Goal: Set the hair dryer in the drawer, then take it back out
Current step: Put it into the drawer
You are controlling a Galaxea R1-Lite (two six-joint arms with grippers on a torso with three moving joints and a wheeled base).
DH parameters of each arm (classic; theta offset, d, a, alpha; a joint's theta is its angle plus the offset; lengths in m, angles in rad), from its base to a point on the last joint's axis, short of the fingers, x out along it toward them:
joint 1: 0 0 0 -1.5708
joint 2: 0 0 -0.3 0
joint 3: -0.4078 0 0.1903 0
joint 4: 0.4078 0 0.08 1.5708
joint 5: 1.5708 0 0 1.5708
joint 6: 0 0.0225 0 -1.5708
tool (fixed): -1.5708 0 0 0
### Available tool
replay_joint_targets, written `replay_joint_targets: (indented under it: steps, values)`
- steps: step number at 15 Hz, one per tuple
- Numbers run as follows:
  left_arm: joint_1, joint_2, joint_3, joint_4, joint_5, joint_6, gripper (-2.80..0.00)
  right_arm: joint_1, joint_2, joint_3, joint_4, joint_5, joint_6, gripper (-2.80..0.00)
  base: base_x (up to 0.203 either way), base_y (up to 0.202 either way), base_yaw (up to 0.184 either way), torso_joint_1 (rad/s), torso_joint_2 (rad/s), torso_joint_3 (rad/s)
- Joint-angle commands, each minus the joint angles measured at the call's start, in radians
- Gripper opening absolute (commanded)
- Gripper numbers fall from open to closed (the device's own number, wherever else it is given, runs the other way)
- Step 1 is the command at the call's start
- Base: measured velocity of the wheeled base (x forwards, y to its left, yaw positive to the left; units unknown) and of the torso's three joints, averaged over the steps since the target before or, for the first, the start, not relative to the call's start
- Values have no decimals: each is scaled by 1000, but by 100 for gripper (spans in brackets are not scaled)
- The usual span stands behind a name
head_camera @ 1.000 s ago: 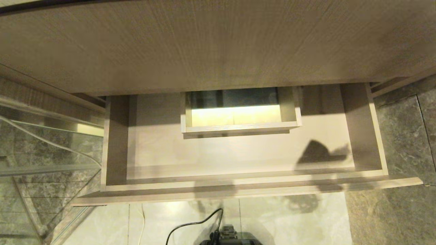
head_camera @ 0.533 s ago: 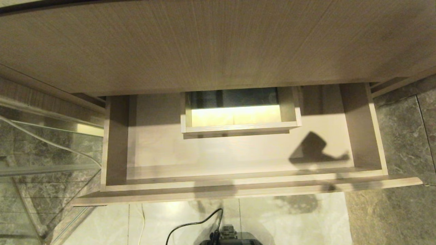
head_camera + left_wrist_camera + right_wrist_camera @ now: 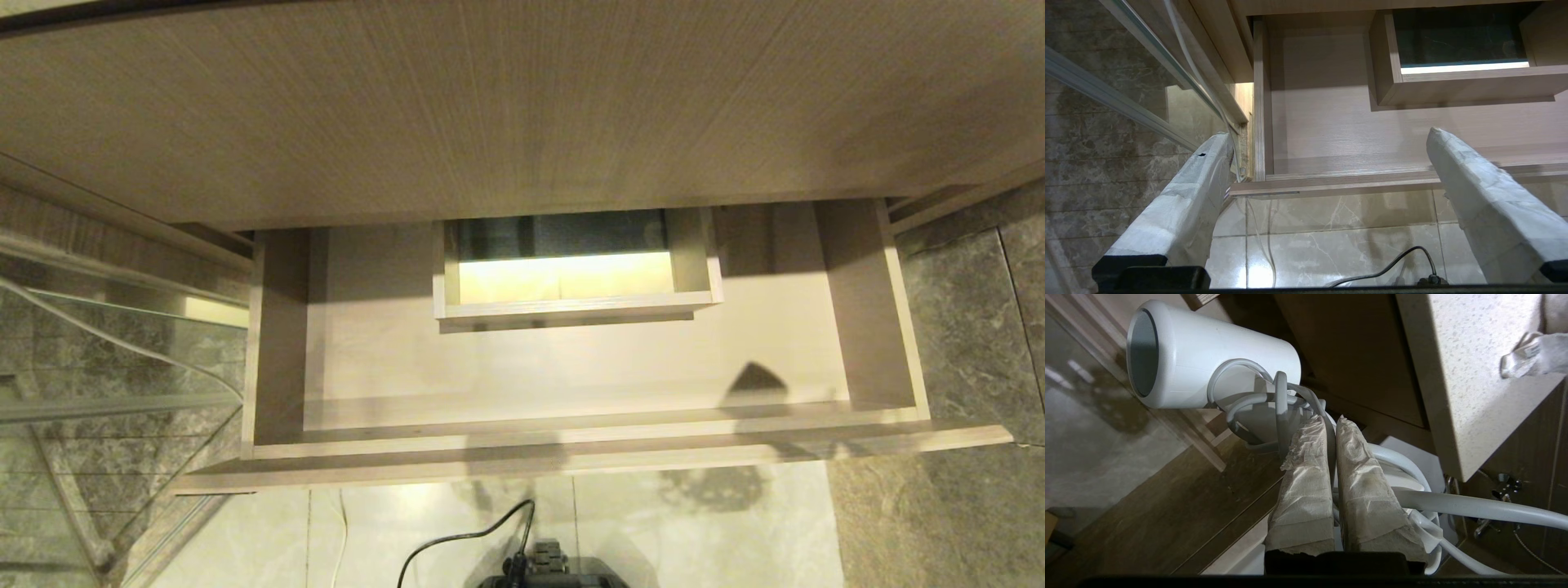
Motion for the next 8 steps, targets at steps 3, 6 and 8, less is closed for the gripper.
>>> replay_joint_targets:
  steps: [3,6,8]
  values:
    - [0,0,40,-1,0,0,0,-4,-6,49,65,2,-9,-280,0,0,0,0,0,0]
    - [0,0,40,-1,0,0,0,-6,-11,88,109,1,-9,-280,0,0,0,0,0,0]
    - [0,0,40,-1,0,-1,0,-8,-12,113,129,1,-9,-280,0,0,0,0,0,0]
